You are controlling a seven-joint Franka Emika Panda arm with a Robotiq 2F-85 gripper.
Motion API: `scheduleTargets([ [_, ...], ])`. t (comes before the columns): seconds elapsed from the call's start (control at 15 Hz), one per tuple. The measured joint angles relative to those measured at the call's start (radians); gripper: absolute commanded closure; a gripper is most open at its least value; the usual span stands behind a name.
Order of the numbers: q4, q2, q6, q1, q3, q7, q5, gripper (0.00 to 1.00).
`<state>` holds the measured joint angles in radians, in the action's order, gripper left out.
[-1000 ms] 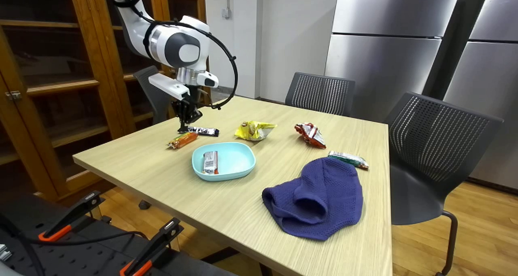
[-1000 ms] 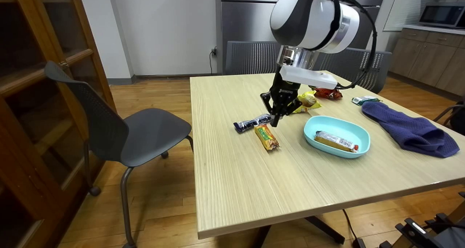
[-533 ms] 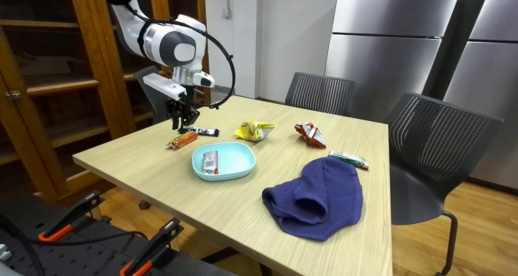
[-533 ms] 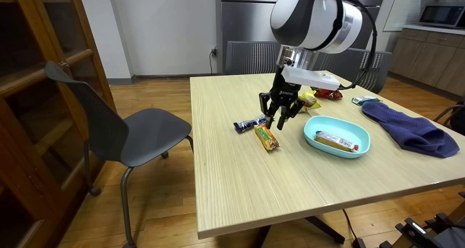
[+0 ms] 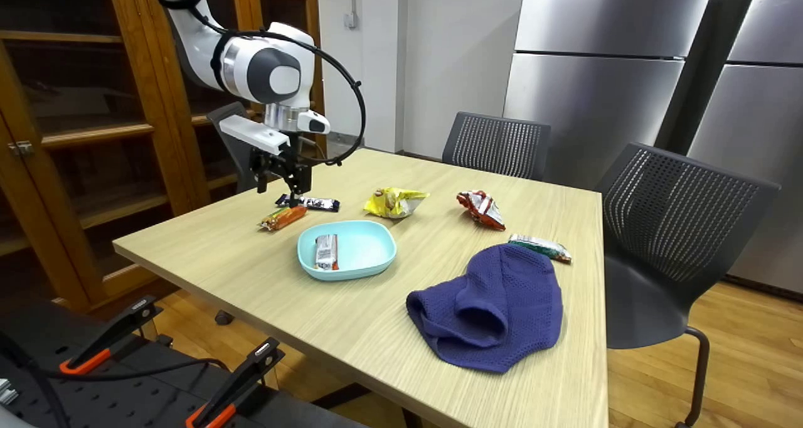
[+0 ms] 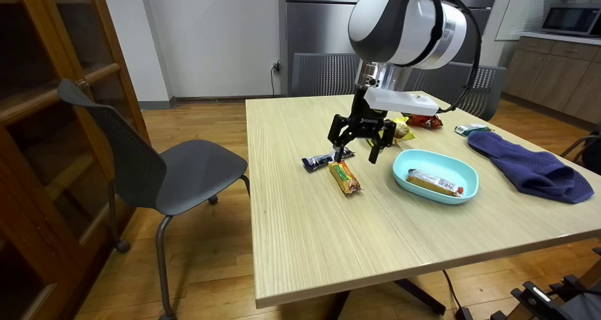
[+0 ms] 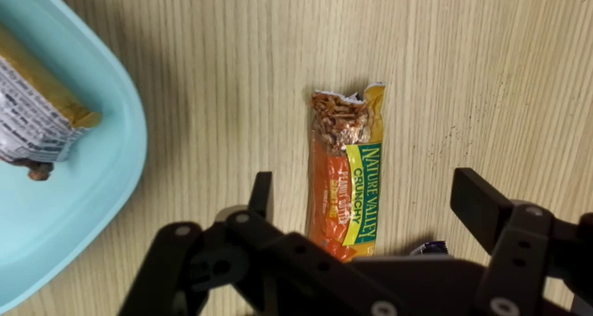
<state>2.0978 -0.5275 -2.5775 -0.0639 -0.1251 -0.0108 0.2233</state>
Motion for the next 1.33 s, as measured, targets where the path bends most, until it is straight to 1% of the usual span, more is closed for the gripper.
scheduleTargets([
  [0.4,-0.025,-0.022,0.000,-0.042,0.034,-0.023,-0.067,0.00],
  [0.67,-0.064,-0.058,-0.006,-0.043,0.034,-0.023,-0.068,0.00],
  [0.87,-0.091,-0.093,-0.039,-0.043,0.033,-0.023,-0.067,0.00],
  [1.07,-0.102,-0.121,-0.081,-0.043,0.033,-0.023,-0.066,0.00],
  [1.33,-0.109,-0.126,-0.085,-0.043,0.033,-0.023,-0.066,0.00],
])
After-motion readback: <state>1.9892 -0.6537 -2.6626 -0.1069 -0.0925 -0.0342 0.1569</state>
